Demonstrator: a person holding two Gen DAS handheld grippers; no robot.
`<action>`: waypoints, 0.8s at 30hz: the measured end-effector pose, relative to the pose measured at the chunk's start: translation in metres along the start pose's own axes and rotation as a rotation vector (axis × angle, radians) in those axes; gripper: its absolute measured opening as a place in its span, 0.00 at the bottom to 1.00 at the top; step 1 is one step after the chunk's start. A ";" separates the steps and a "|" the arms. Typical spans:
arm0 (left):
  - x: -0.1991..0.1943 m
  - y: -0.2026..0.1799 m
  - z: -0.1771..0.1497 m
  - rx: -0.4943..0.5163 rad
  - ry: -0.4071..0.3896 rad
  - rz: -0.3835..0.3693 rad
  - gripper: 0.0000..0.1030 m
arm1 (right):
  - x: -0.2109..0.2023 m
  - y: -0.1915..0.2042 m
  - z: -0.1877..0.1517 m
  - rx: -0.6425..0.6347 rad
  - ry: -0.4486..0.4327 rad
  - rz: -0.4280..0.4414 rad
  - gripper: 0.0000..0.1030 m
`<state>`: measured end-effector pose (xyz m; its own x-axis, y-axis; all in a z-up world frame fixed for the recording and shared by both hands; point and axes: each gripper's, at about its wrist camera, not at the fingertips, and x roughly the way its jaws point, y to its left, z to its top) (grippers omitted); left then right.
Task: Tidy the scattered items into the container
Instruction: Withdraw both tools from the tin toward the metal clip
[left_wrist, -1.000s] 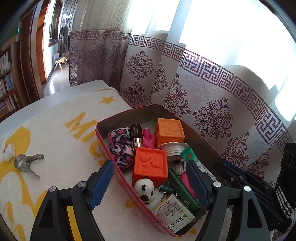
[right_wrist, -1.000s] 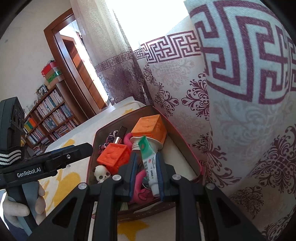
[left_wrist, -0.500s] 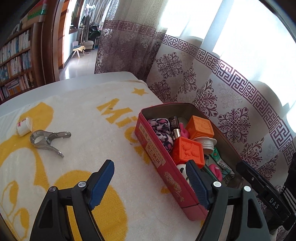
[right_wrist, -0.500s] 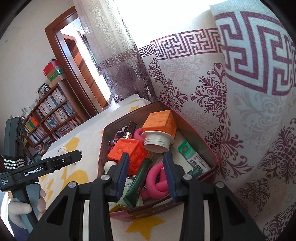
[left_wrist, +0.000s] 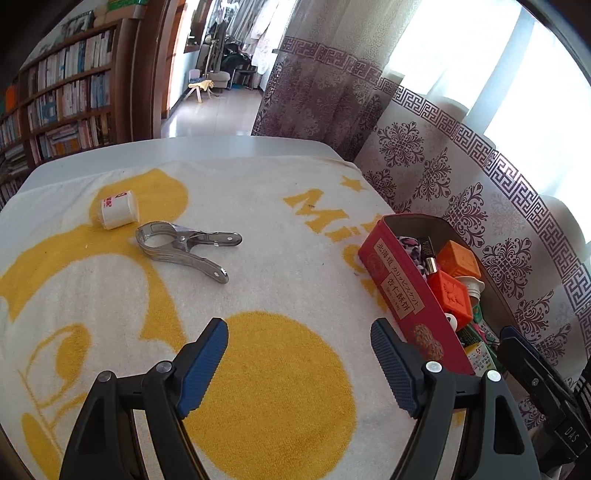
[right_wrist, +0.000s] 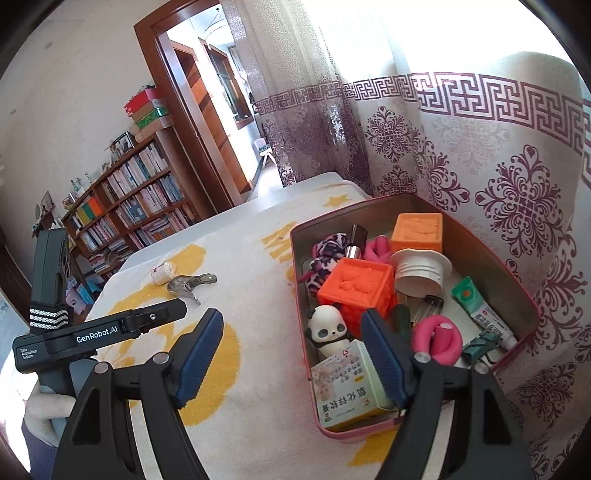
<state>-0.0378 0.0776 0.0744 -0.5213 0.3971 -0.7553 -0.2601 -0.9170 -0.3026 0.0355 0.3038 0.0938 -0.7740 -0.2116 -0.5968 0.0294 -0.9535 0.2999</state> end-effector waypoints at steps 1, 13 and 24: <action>-0.002 0.011 -0.001 -0.017 -0.002 0.013 0.79 | 0.005 0.008 0.000 -0.019 0.010 0.012 0.78; -0.023 0.111 -0.017 -0.187 -0.042 0.160 0.79 | 0.084 0.092 -0.006 -0.261 0.159 0.144 0.78; -0.024 0.148 -0.026 -0.262 -0.035 0.175 0.79 | 0.173 0.136 0.014 -0.406 0.270 0.173 0.78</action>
<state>-0.0426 -0.0691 0.0324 -0.5687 0.2293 -0.7899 0.0516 -0.9485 -0.3125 -0.1034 0.1407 0.0417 -0.5465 -0.3703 -0.7512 0.4274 -0.8946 0.1301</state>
